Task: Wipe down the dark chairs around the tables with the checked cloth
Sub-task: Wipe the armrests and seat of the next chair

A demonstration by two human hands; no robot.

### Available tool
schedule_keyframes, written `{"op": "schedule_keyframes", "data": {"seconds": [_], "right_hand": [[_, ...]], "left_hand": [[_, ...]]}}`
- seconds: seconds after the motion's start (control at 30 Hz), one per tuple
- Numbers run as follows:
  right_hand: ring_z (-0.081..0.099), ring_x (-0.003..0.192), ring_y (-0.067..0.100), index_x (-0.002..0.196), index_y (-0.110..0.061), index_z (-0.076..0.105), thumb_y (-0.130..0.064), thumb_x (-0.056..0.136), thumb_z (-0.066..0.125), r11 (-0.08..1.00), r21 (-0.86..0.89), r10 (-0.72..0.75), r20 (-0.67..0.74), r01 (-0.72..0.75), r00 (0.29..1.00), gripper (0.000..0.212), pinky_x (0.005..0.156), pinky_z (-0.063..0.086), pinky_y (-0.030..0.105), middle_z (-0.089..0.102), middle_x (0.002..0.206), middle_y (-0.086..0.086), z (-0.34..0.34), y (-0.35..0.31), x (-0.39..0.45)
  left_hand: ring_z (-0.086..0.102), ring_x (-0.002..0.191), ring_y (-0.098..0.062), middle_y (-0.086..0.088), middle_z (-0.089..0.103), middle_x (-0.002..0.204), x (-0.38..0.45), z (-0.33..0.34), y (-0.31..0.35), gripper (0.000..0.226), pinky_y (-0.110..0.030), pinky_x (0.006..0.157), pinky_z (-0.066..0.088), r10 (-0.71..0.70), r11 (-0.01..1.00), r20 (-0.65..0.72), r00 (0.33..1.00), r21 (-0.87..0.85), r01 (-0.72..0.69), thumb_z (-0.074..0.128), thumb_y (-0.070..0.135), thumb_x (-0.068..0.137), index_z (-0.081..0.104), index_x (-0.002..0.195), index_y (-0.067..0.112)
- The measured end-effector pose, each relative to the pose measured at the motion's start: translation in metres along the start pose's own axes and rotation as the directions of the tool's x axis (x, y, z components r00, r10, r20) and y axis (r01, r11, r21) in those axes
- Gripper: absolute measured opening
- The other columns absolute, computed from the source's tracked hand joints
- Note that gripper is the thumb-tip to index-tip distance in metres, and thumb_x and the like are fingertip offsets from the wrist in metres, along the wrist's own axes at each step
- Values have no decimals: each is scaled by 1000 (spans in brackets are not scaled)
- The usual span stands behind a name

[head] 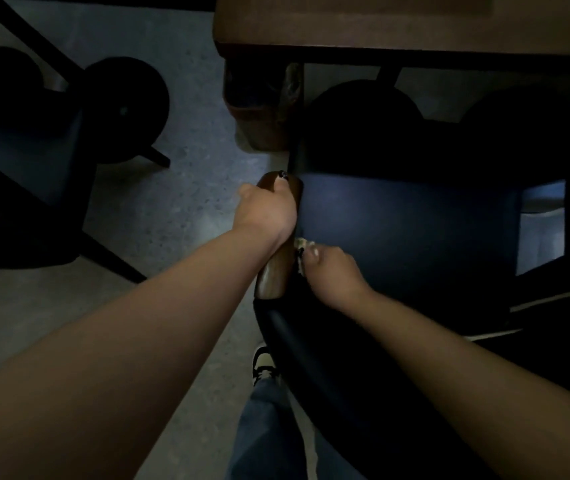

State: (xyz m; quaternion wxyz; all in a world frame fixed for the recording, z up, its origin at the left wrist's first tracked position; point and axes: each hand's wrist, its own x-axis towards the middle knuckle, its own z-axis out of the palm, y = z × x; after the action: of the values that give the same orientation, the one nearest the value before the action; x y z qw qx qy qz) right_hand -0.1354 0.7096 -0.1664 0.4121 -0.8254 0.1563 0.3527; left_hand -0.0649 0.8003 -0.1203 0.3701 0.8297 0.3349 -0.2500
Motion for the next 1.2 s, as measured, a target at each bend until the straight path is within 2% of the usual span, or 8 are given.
{"op": "schedule_keyframes", "data": {"seconds": [0.07,0.17,0.33,0.47,0.67,0.77,0.9,1.2], "right_hand": [[59,101,33,104,-2,67,-26,98,42,982,143,115,89,-127,989,35,73,39,30,65,109,19,5,9,24],[52,74,21,85,-12,62,-27,93,47,871,434,167,178,-230,970,22,62,36,28,59,79,7,11,17,27],[44,57,11,72,-11,57,-19,96,47,952,303,49,25,-54,999,27,49,35,18,53,66,2,7,13,12],[50,59,12,55,-15,56,-13,93,52,973,227,-10,-90,30,996,38,60,40,24,59,63,8,1,8,-9],[61,68,8,86,-15,77,-21,84,56,866,494,-8,-129,71,992,22,67,48,22,73,85,13,-6,-8,-82],[67,85,20,94,-19,74,-29,75,57,932,362,70,-158,-8,985,27,82,54,36,73,92,5,0,-15,-74],[57,83,29,88,-5,67,-21,91,48,976,188,140,-157,-110,978,25,65,45,32,64,90,12,5,-29,-50],[54,88,33,82,-9,52,-13,90,41,1000,2,-4,-352,5,936,15,67,32,28,60,95,15,11,-54,-95]], "left_hand": [[40,133,-35,-21,39,146,2,1,-1,62,-34,105,31,2,1000,11,1000,-11,-2,35,43,103,25,145,-1],[34,138,-33,-21,31,152,4,2,-1,66,-34,109,25,0,1000,13,1000,-19,1,34,42,103,17,149,-3],[37,135,-33,-19,35,149,0,2,0,58,-34,104,29,24,999,32,999,-31,-23,34,41,103,24,144,1],[39,134,-34,-18,37,148,0,1,-1,57,-35,104,31,25,999,43,999,-37,-23,35,42,103,26,143,3],[35,136,-33,-18,33,151,-1,2,-1,59,-34,105,29,25,996,45,999,-82,-21,37,40,103,24,145,2],[35,137,-34,-18,31,153,0,2,-2,62,-36,106,29,25,995,49,998,-98,-20,37,40,103,21,147,0],[35,137,-33,-17,31,153,0,3,-2,60,-36,106,29,21,992,46,999,-124,-15,37,39,103,22,147,1],[43,131,-35,-18,39,147,-23,-16,-20,61,-36,103,36,68,989,128,989,-143,-50,43,39,99,26,146,4]]}}
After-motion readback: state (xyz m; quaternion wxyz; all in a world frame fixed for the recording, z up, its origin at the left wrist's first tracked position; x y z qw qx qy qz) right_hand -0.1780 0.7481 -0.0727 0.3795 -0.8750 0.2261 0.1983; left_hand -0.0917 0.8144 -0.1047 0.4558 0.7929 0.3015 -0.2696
